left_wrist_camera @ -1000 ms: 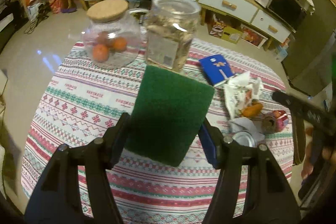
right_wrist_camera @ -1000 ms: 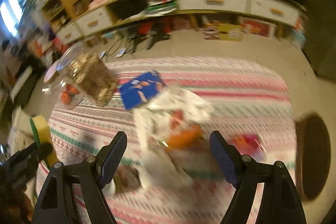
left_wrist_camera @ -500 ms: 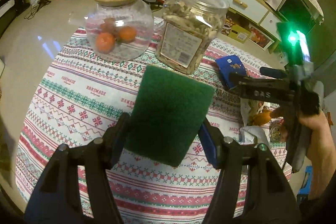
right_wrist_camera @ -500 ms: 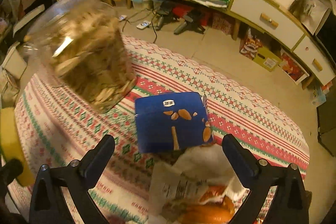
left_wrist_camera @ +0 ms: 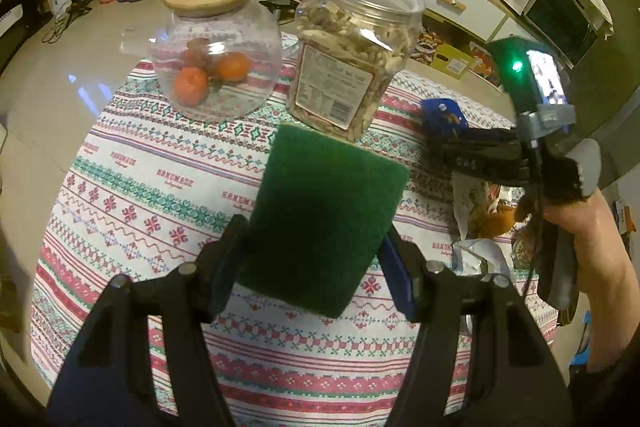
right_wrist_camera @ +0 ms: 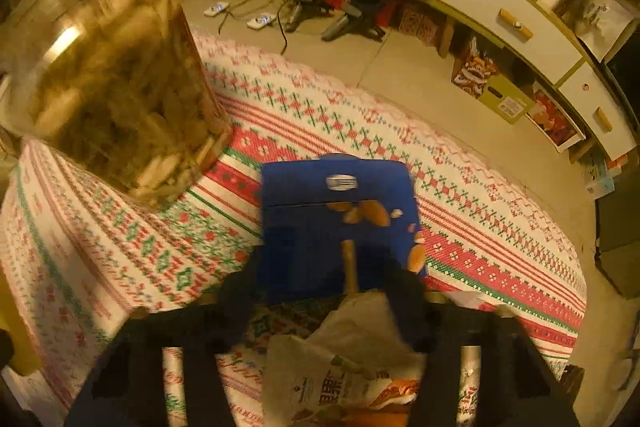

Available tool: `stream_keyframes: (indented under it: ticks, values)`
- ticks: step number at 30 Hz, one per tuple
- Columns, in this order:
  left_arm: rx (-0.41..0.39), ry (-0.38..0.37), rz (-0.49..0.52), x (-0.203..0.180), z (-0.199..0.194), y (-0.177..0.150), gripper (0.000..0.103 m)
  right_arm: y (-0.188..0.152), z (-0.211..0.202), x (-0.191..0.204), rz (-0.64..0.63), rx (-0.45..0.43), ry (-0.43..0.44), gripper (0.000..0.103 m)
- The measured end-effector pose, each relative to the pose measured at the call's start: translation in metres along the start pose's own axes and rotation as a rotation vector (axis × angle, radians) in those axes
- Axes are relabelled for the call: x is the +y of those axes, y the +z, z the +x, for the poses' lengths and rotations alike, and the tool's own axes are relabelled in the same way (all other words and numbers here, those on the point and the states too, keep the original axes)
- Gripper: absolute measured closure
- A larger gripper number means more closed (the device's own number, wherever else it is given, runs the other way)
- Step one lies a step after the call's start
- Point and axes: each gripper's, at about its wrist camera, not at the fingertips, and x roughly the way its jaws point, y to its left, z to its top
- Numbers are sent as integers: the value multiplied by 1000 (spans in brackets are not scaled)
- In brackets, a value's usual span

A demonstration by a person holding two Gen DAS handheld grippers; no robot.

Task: Collect trash
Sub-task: 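Lift the sponge with left tool while right tool grasps the blue cracker box, then carry the sponge in left tool and blue box in right tool over the brown bin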

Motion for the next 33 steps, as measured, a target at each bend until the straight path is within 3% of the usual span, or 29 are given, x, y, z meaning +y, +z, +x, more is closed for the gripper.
stream_keyframes:
  ticks: [3, 8, 10, 11, 12, 14, 20, 22, 27, 33]
  values:
    - [0, -18, -12, 0, -2, -1, 38, -2, -20, -4, 18, -30, 42, 79]
    - [6, -52, -33, -1, -8, -7, 38, -9, -38, -16, 44, -23, 10, 85]
    - [5, -63, -37, -3, -10, -8, 38, -11, -43, -23, 75, -31, 39, 84]
    - [6, -69, -37, -4, -11, -9, 38, -11, -44, -27, 96, -26, 61, 73]
    - [8, -72, -35, -6, -11, -10, 38, -11, -44, -30, 115, -24, 69, 41]
    - [14, -74, -28, -11, -9, -11, 38, -10, -46, -32, 136, -41, 60, 9]
    - [37, -71, -23, -18, 1, -8, 38, 6, -19, -33, 80, -1, 38, 8]
    - [43, -75, -27, -16, 3, -5, 38, 10, -6, -26, 20, 21, 62, 0]
    - [33, -58, -27, -14, 5, 1, 38, 17, 21, -20, -81, 76, 8, 0]
    - [38, -49, -17, -14, 11, 5, 38, 17, 49, -32, -67, 136, 3, 0]
